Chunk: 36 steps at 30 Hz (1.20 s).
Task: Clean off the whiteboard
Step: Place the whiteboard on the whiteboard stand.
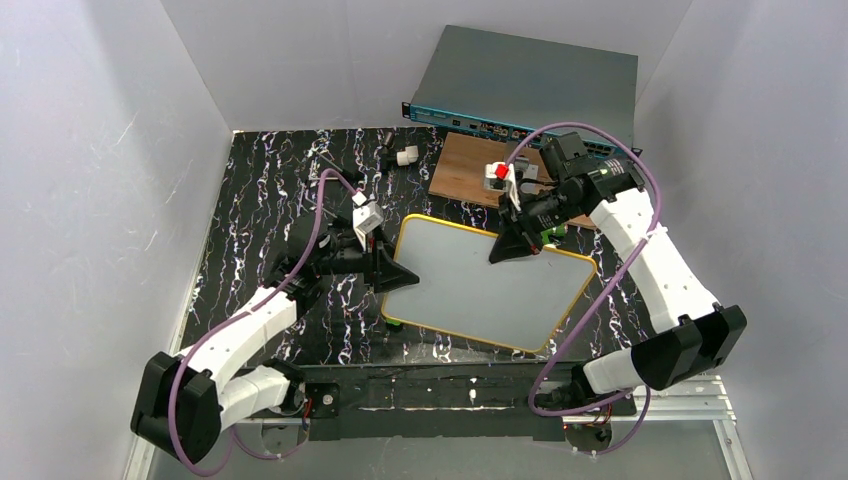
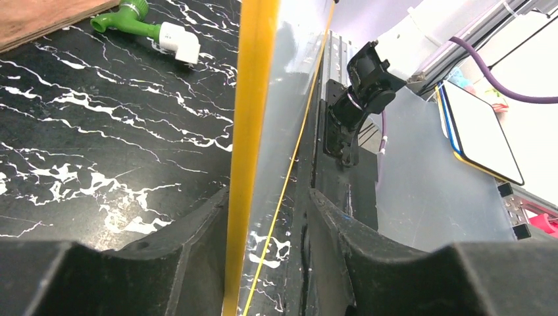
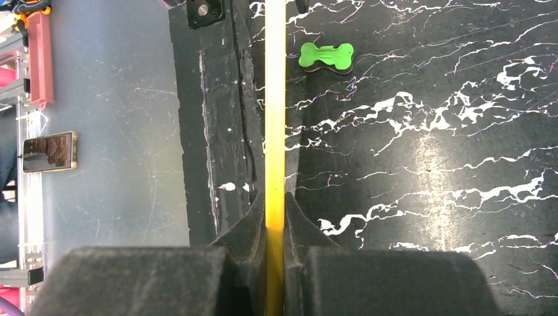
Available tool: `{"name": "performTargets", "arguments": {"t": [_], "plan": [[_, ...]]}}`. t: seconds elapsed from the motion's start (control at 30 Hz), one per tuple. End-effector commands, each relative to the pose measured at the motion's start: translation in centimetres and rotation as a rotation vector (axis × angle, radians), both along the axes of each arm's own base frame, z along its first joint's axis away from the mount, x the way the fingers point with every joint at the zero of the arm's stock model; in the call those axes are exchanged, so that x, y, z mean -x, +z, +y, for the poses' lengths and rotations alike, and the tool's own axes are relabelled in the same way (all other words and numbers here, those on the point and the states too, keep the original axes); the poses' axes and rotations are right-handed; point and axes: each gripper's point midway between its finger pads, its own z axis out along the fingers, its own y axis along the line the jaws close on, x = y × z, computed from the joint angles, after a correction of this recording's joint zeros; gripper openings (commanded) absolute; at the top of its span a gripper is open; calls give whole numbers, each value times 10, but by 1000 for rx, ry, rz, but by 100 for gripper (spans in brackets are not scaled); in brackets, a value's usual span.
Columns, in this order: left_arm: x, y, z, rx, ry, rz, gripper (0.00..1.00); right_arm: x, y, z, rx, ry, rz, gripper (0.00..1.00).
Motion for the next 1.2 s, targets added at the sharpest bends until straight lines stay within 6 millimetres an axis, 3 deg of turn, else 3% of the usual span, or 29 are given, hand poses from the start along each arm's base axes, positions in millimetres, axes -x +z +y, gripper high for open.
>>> {"name": "performTargets", "arguments": {"t": [0.0, 0.07, 0.13, 0.17, 0.27, 0.43, 0.57, 0.7, 0.77, 0.93, 1.07, 1.17], "plan": [[0, 8, -4, 42, -41, -54, 41, 7, 34, 14, -114, 42, -13, 1], [1, 6, -6, 50, -52, -42, 31, 6, 33, 14, -112, 42, -8, 1], [1, 5, -7, 58, -59, -18, 6, 6, 32, 15, -113, 45, -2, 1], [0, 5, -7, 64, -52, -12, 0, 6, 33, 15, -115, 46, -1, 1], [-3, 6, -3, 74, 21, -8, 0, 5, 35, 16, -115, 47, -1, 1], [-5, 13, 13, 51, 187, 49, 0, -8, 53, 16, -97, -1, -47, 44], [-4, 26, 25, 82, 297, 73, 0, -18, 84, 11, -108, -54, -88, 63], [2, 38, 40, 48, 379, 112, 0, -21, 137, -14, -216, -150, -144, 69], [7, 45, 50, 38, 429, 105, 0, -21, 147, -28, -246, -201, -169, 71], [5, 66, 78, 31, 602, 60, 0, -11, 131, -33, -264, -212, -165, 71], [-12, 98, 98, 34, 748, 0, 0, -8, 113, -34, -282, -215, -124, 71], [-28, 111, 119, -18, 892, -28, 0, -7, 102, -36, -299, -227, -101, 71]]}}
